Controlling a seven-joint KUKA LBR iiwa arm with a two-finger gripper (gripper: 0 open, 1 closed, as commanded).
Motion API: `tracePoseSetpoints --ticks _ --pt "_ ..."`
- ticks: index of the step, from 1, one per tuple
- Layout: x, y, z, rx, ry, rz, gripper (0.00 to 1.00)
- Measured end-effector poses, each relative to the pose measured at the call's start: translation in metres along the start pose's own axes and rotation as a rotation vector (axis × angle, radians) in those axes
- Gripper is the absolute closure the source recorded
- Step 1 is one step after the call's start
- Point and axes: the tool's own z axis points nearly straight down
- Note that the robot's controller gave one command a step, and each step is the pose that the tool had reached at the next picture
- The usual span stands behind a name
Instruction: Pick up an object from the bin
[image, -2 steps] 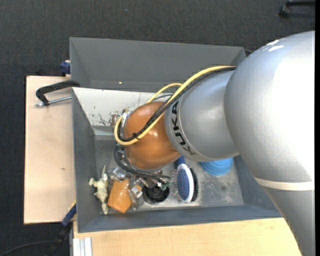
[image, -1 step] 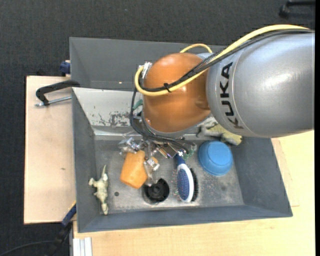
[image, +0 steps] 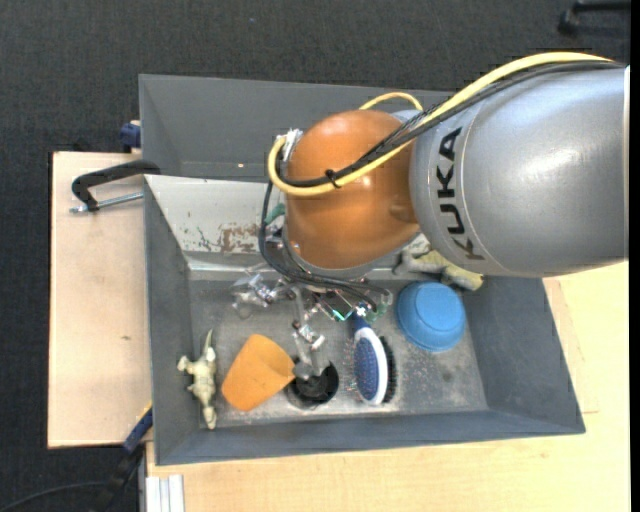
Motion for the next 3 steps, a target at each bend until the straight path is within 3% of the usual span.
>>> tracePoseSetpoints --ticks 1,2,3 --pt "0.013 0.007 0.098 -0.003 0.014 -0.02 0.0" --pt "0.007 0.013 0.135 0.009 0.019 -0.048 0.0" --pt "0.009 0.008 0.134 0.015 0.02 -0.045 1.0"
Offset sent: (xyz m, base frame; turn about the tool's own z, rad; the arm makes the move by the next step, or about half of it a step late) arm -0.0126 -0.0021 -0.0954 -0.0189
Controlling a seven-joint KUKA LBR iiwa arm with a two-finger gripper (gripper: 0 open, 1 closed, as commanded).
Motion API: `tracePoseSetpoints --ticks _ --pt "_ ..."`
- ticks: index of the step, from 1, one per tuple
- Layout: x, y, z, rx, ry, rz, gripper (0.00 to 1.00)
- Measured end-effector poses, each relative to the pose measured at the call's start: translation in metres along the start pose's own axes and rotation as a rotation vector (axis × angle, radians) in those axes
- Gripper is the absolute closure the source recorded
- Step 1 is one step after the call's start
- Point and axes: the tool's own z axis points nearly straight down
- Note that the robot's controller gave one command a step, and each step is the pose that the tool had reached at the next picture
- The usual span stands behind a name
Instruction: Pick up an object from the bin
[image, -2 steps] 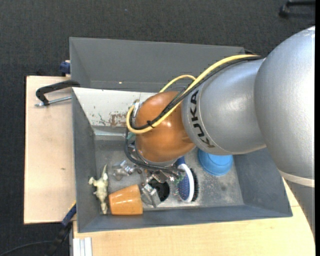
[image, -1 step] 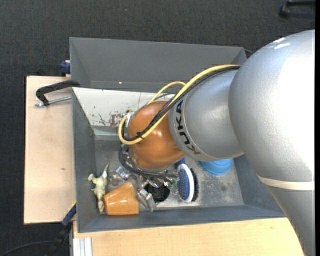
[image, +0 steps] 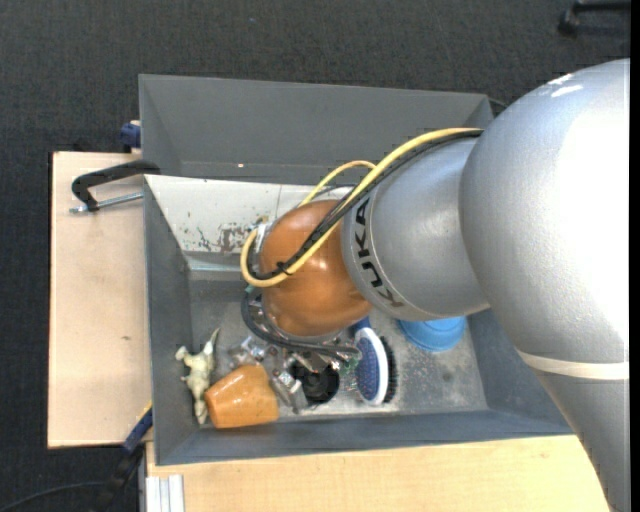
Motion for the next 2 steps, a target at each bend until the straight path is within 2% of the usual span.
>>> tracePoseSetpoints --ticks 1,2 --pt "-0.032 -0.048 0.006 -0.015 -0.021 0.207 1.0" --pt "-0.025 -0.05 -0.127 -0.012 -0.028 0.171 1.0"
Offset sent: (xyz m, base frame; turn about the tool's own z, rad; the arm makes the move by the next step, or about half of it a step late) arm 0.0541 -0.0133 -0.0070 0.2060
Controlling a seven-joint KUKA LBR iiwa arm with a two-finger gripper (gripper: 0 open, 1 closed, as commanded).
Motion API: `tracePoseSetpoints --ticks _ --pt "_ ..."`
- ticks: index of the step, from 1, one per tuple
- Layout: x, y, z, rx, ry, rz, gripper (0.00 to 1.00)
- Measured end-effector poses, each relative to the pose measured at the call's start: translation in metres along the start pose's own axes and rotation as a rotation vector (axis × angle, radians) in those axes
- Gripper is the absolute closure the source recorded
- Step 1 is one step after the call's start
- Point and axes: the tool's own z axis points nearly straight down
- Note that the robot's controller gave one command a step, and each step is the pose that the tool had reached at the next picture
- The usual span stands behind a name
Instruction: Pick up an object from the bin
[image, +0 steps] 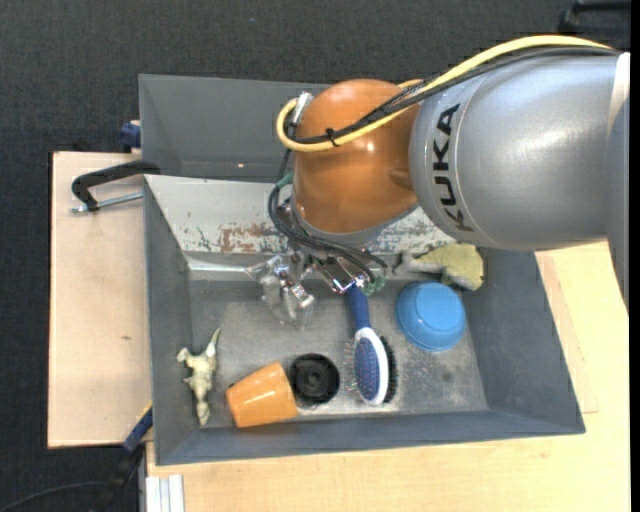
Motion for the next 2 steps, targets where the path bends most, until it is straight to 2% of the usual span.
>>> tracePoseSetpoints --ticks 1,2 --pt "0.002 0.0 0.005 -0.003 0.009 0.0 0.0" --pt "0.053 0.0 0.044 -0.006 0.021 -0.037 0.0"
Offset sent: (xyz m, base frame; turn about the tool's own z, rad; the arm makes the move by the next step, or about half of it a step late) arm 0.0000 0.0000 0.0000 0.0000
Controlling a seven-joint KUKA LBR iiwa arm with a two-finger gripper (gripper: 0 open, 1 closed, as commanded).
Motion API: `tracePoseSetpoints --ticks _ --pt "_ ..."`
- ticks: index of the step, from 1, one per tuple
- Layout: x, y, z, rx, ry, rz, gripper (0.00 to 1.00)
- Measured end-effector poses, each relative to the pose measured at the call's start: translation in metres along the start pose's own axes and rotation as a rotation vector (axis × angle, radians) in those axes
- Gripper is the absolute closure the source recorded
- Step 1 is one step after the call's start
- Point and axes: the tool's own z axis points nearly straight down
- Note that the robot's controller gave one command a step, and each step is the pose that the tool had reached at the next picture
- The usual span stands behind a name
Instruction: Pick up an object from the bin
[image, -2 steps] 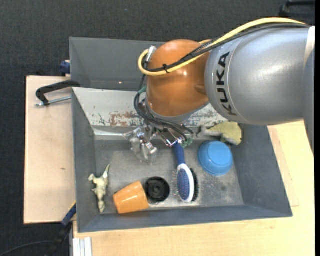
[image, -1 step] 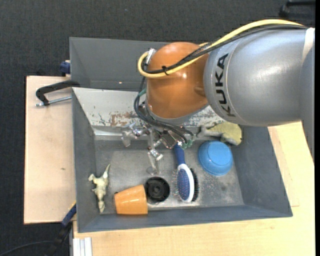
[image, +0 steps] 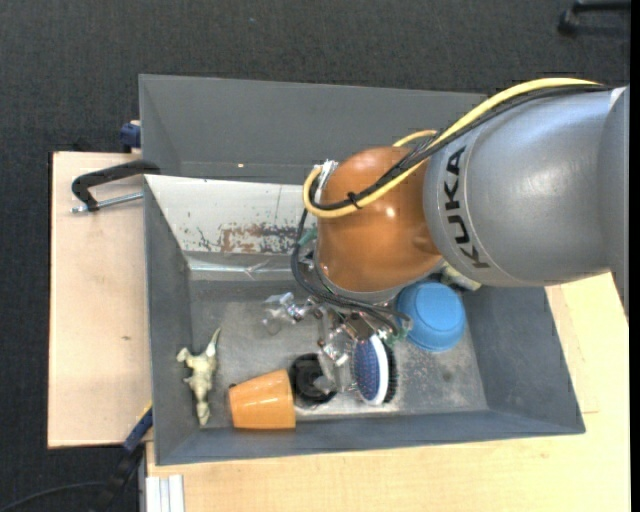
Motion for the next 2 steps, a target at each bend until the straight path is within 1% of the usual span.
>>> tracePoseSetpoints --ticks 1,2 --pt "0.018 -0.002 0.061 -0.001 -0.001 -0.058 0.0" --pt "-0.005 0.027 0.09 0.001 -0.006 -0.272 0.0"
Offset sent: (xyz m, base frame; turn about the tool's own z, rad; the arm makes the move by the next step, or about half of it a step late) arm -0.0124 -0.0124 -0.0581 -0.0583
